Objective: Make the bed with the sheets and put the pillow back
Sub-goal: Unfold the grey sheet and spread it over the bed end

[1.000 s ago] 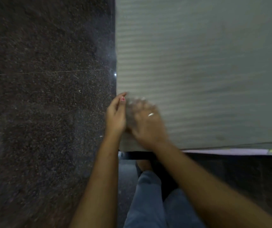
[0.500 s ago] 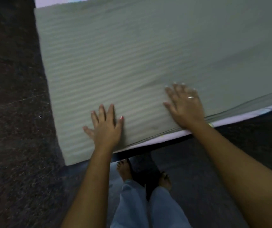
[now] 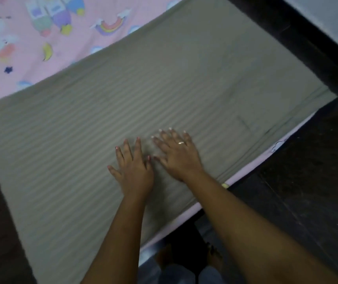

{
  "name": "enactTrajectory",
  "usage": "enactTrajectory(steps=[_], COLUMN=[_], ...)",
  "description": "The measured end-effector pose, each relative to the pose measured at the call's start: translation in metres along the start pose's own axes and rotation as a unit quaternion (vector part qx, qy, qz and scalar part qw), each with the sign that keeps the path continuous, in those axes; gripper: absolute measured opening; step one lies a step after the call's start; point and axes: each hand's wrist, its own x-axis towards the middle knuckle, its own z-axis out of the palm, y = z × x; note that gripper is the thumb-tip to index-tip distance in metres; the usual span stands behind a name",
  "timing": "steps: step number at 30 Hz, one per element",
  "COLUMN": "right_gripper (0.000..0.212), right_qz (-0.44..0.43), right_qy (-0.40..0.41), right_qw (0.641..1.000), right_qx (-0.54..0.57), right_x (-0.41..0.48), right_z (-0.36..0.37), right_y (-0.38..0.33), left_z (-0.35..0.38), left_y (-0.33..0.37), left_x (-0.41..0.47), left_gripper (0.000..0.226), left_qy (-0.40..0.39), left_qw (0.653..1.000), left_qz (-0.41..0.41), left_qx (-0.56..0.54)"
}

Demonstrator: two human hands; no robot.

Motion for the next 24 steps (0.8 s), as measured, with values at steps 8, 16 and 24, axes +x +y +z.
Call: enactTrajectory(steps=[8,16,24], right_gripper=[0.060,0.060,0.056], right_qz=[0.486,0.096,0.450], right_qy=[-0.017,0.006,0.029], right_qw=[0.874,0.995,0.893], right_qx=[-0.020,0.037,0.000], right_x=[-0.028,0.074,0.017], right_z=[-0.067,-0.043,-0.090], right_y=[0.215,0.103,0.361], left_z=[0.004,0.028,0.034], left_y=[0.054,0.133,0.201], left_x=[0.031,0.084,0.118], left_gripper=[0.060,0.060,0.059], left_qy=[-0.125,-0.101,-0.121], left_qw=[0.981,0.983,0.983], left_qz=[0.129,0.146,0.126], left_qx=[0.076,0.051,0.064])
